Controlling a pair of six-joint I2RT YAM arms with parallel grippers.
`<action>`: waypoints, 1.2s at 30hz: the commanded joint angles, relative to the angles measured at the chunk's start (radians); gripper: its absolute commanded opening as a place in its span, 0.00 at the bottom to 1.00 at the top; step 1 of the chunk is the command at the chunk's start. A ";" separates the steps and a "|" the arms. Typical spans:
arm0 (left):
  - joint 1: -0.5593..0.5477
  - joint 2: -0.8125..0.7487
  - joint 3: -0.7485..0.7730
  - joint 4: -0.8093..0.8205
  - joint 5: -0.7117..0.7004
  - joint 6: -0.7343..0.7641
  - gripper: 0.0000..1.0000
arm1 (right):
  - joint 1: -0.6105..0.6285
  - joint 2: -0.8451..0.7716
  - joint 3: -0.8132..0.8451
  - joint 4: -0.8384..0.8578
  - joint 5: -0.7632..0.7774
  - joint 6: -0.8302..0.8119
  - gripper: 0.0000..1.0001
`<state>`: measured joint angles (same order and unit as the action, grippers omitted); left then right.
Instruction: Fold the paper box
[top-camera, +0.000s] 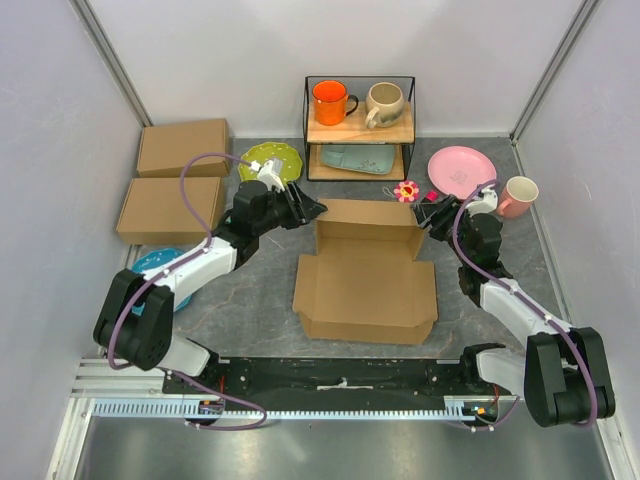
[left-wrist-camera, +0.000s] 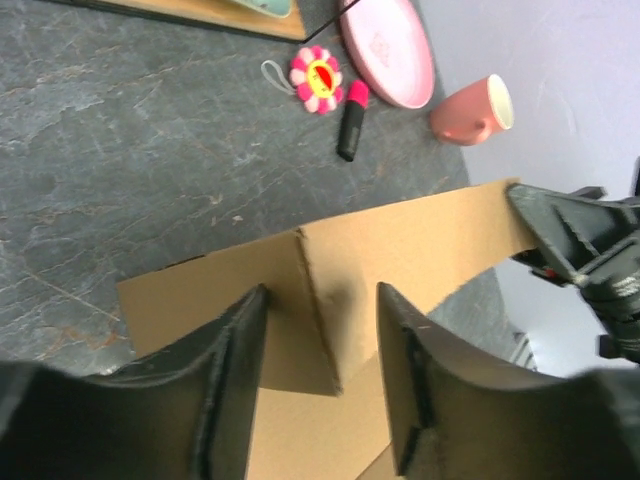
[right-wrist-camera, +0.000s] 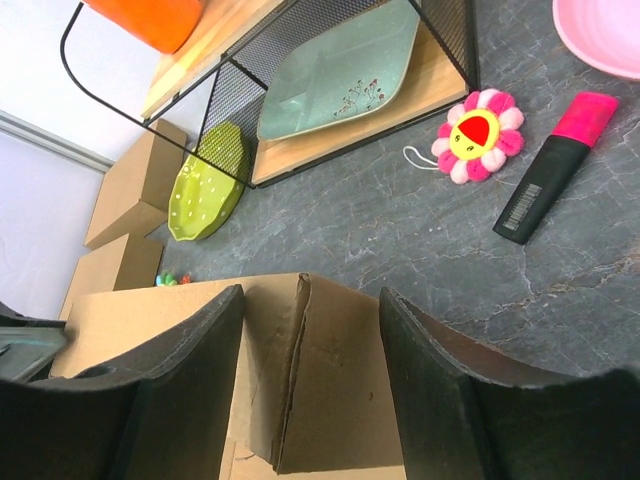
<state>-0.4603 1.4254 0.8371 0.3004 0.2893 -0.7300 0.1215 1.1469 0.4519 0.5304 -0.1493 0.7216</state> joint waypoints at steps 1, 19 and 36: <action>0.005 0.120 0.049 -0.072 0.040 0.020 0.47 | -0.003 0.010 -0.042 -0.170 0.016 -0.068 0.63; 0.006 0.127 -0.013 -0.073 -0.004 0.023 0.31 | -0.003 -0.012 0.059 -0.253 0.034 -0.056 0.63; 0.006 0.098 -0.173 -0.001 -0.004 -0.028 0.32 | 0.006 -0.076 -0.200 -0.233 0.044 0.019 0.43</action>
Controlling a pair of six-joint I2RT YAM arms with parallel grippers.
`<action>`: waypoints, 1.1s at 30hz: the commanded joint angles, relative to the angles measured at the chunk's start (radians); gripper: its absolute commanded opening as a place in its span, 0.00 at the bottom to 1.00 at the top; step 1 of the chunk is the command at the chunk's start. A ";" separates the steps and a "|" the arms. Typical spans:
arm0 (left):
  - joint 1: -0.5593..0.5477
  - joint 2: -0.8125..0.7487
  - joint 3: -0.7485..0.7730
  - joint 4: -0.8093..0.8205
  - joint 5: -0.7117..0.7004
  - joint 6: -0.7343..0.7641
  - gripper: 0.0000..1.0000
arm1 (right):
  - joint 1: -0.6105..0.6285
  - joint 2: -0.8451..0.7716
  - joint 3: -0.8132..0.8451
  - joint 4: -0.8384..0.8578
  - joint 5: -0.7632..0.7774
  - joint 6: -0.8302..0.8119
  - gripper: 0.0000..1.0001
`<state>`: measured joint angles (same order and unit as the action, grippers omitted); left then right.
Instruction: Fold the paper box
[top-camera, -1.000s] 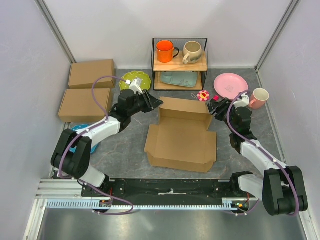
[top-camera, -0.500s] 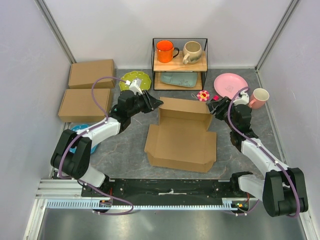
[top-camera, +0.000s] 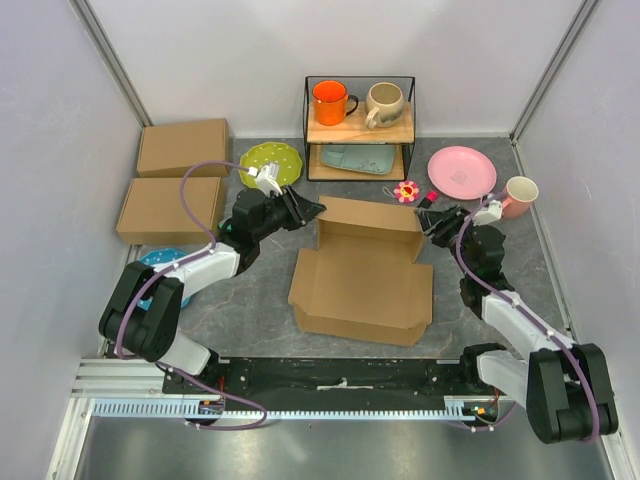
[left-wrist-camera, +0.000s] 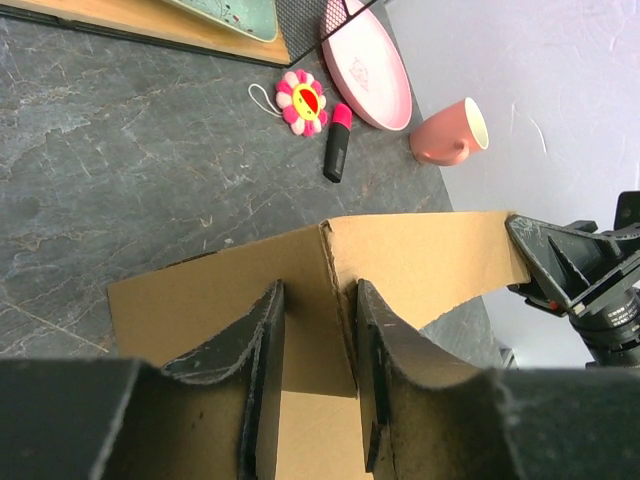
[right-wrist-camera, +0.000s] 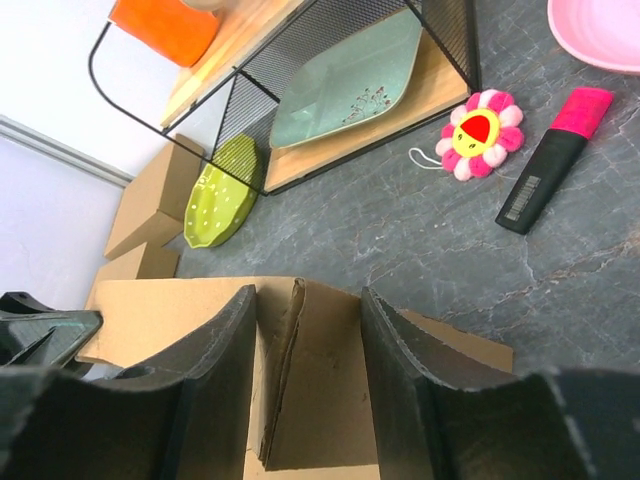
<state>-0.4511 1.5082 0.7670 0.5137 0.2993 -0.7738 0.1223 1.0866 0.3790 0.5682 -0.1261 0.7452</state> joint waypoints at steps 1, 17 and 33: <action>-0.003 0.003 -0.107 -0.213 -0.017 0.015 0.32 | 0.005 -0.036 -0.150 -0.274 0.023 -0.001 0.44; -0.003 -0.081 0.021 -0.297 0.006 0.022 0.35 | 0.005 -0.083 0.021 -0.361 -0.006 -0.029 0.48; 0.000 -0.118 0.009 -0.345 -0.055 0.057 0.48 | 0.005 -0.126 0.070 -0.459 0.048 -0.060 0.75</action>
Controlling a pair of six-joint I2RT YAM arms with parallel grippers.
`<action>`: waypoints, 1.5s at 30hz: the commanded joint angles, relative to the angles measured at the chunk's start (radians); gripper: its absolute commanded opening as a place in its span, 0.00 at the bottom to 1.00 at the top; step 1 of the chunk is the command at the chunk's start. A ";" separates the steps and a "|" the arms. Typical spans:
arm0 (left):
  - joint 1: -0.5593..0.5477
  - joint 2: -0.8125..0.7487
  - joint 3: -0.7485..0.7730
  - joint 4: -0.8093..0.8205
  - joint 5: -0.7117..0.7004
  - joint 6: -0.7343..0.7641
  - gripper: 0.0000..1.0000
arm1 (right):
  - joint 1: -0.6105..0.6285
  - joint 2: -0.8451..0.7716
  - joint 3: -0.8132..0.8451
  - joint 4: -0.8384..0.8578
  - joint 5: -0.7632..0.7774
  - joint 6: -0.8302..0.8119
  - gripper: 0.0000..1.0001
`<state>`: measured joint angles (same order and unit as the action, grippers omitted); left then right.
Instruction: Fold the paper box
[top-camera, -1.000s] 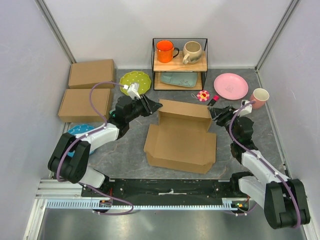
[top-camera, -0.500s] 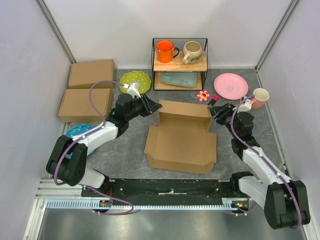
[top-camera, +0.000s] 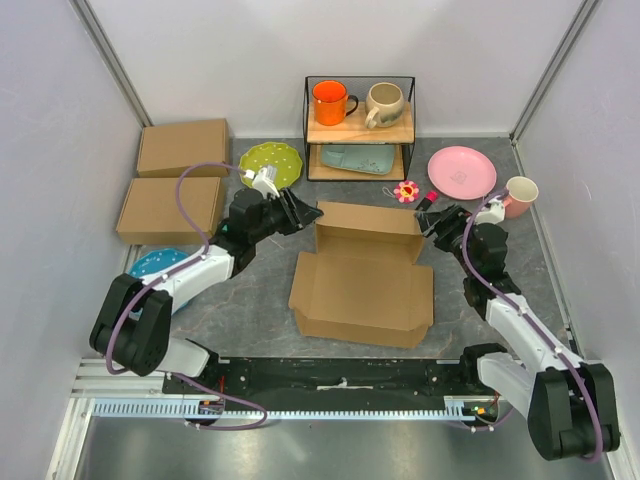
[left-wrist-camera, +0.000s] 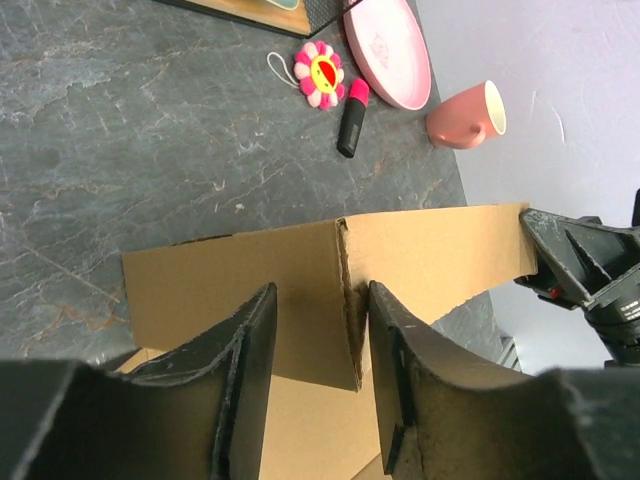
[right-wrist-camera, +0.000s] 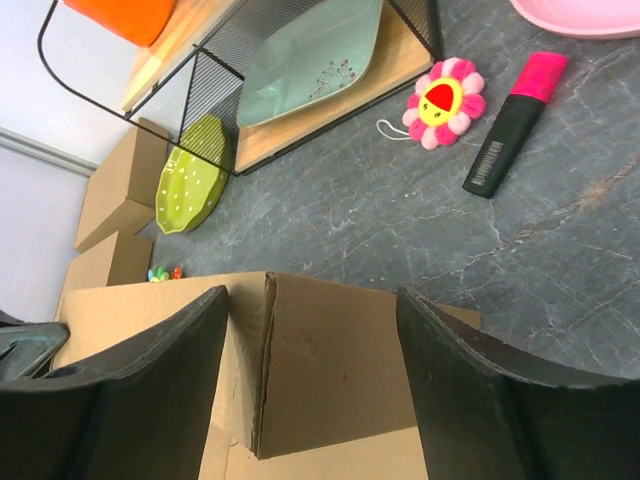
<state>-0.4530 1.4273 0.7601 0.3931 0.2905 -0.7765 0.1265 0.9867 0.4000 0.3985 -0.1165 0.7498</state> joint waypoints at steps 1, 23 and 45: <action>0.002 -0.060 0.036 -0.243 -0.050 0.065 0.52 | 0.001 -0.034 0.095 -0.308 0.053 -0.067 0.77; 0.011 -0.605 0.027 -0.494 -0.189 0.099 0.64 | 0.613 0.024 0.729 -0.794 0.672 -0.584 0.82; 0.011 -1.099 -0.203 -0.793 -0.313 0.102 0.64 | 1.104 0.518 0.589 -0.563 1.471 -1.214 0.95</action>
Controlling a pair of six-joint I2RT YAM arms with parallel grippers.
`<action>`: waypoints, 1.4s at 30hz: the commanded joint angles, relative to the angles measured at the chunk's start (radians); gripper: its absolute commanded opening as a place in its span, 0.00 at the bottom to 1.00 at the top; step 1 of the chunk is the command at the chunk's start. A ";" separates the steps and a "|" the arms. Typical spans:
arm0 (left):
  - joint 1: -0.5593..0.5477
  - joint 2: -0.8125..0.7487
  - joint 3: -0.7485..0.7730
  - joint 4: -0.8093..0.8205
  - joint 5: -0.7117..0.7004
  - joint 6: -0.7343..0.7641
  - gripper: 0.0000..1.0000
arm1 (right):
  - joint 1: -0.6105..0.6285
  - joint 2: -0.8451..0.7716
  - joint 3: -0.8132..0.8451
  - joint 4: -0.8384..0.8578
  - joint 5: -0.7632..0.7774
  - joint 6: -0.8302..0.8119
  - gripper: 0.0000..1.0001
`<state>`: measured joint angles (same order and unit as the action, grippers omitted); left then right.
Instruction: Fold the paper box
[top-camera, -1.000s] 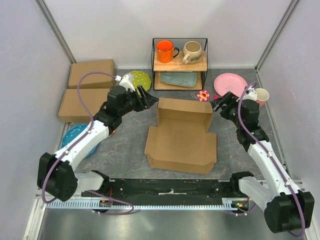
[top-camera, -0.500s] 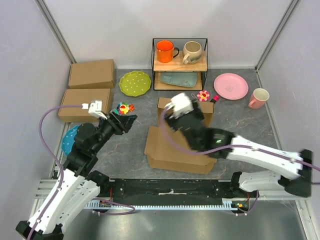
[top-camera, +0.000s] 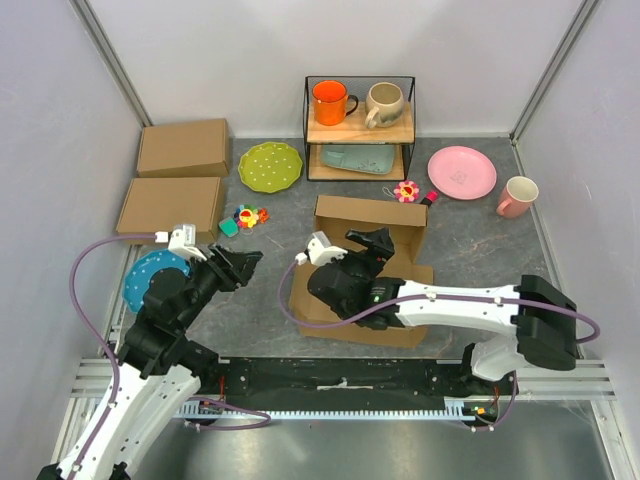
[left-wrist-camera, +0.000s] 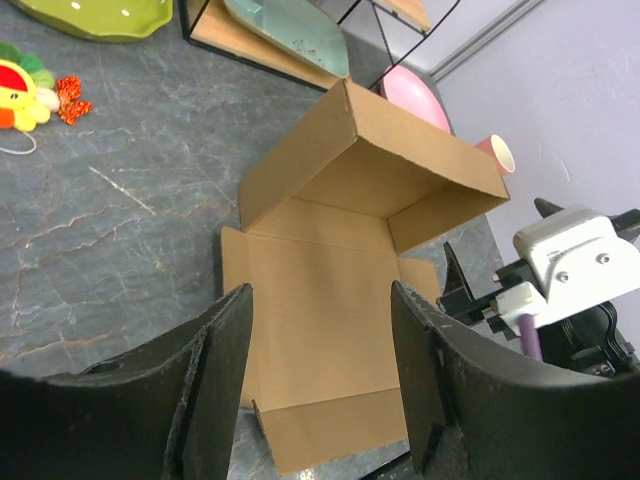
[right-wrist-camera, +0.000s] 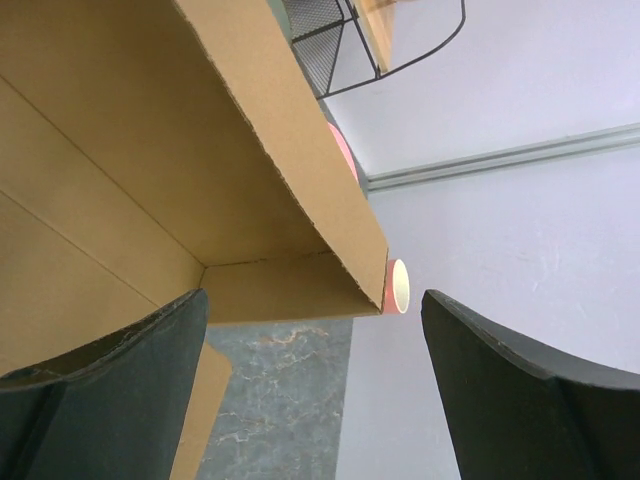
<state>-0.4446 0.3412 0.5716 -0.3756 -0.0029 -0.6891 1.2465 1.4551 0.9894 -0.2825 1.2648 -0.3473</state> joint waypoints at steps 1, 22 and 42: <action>0.001 -0.016 -0.016 -0.025 -0.022 0.014 0.64 | -0.024 0.057 -0.001 0.150 0.090 -0.130 0.95; 0.003 0.007 -0.021 -0.008 -0.036 0.045 0.64 | -0.199 0.218 0.043 0.342 0.022 -0.263 0.73; 0.003 -0.004 0.002 -0.012 -0.031 0.051 0.65 | -0.243 0.266 0.058 0.437 0.022 -0.347 0.23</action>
<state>-0.4446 0.3504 0.5495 -0.4107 -0.0254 -0.6712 1.0111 1.7115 1.0222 0.0811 1.2804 -0.6601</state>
